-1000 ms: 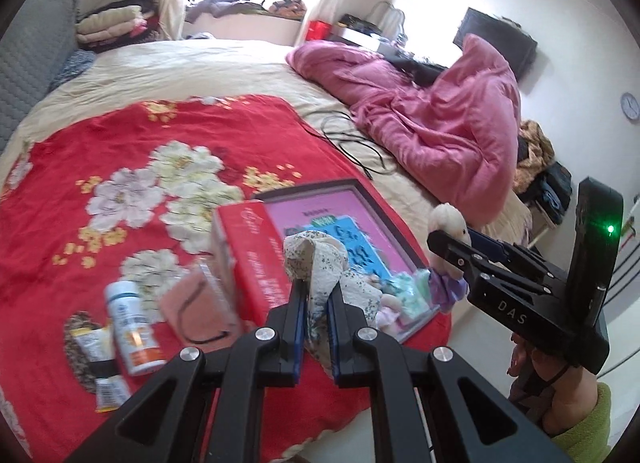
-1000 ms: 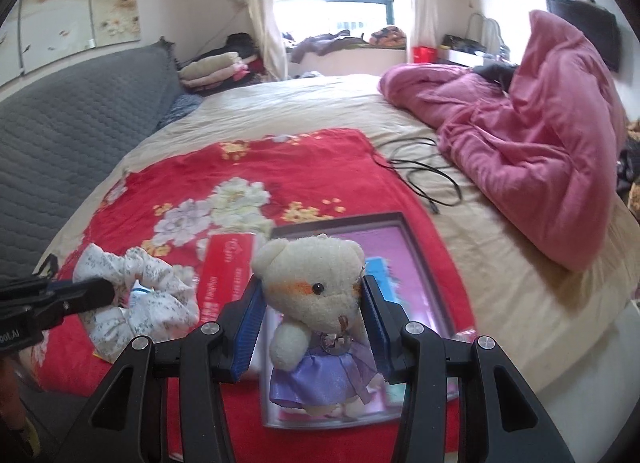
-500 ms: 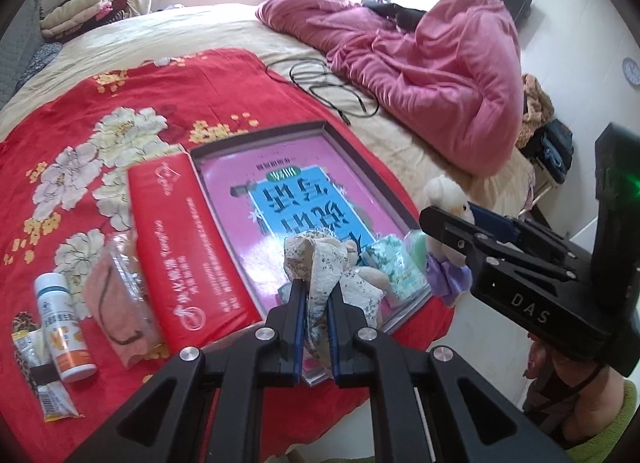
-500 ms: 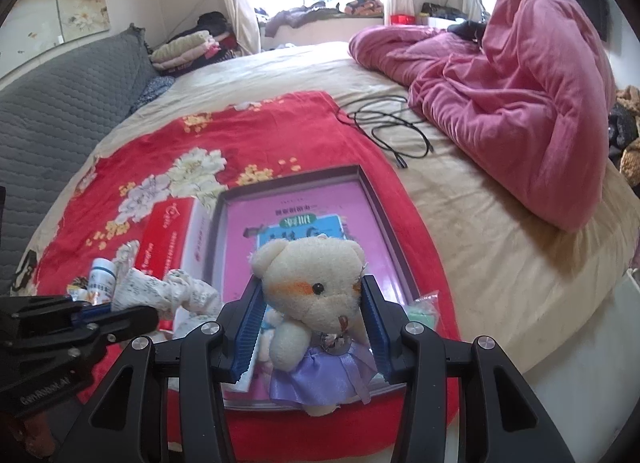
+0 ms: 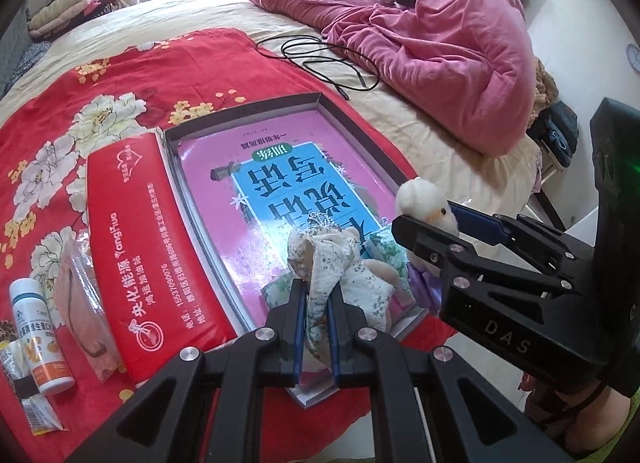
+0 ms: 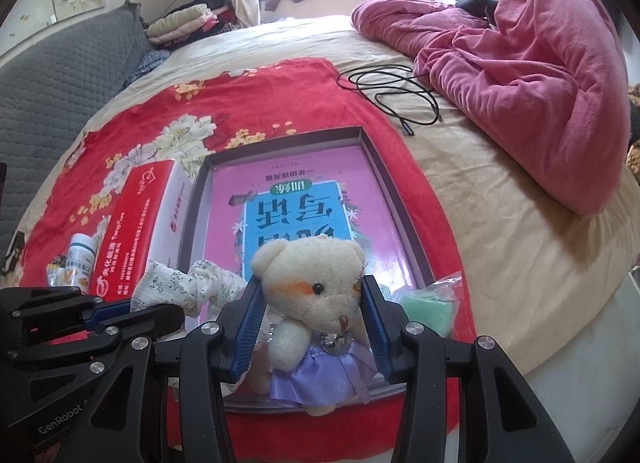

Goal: Organize soft objects
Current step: 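Carry the scrunchie with the left tool while the right tool carries the teddy bear to the tray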

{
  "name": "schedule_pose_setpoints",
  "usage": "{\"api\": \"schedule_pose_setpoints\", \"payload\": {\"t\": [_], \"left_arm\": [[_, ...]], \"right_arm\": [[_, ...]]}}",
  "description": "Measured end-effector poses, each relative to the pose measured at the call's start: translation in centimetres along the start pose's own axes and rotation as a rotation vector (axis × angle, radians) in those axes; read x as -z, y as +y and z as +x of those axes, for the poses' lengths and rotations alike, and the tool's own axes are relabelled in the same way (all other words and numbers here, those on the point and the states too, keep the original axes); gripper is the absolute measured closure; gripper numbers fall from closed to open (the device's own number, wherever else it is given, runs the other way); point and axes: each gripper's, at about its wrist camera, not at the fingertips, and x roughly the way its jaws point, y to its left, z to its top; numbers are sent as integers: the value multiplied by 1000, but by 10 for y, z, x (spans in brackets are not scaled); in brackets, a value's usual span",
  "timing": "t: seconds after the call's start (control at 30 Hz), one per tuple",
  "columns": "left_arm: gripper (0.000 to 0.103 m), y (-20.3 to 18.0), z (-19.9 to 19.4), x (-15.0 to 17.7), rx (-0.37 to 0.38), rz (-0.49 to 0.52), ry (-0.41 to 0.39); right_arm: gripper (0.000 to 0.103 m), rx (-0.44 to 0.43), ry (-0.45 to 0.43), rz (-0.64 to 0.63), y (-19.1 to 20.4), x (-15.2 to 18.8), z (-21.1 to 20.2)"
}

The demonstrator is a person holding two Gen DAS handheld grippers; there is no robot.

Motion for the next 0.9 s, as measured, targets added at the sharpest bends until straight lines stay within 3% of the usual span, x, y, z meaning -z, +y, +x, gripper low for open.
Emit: {"api": "schedule_pose_setpoints", "payload": {"t": [0.9], "left_arm": [[93, 7, 31, 1, 7, -14, 50]], "right_arm": [[53, 53, 86, -73, 10, -4, 52]]}}
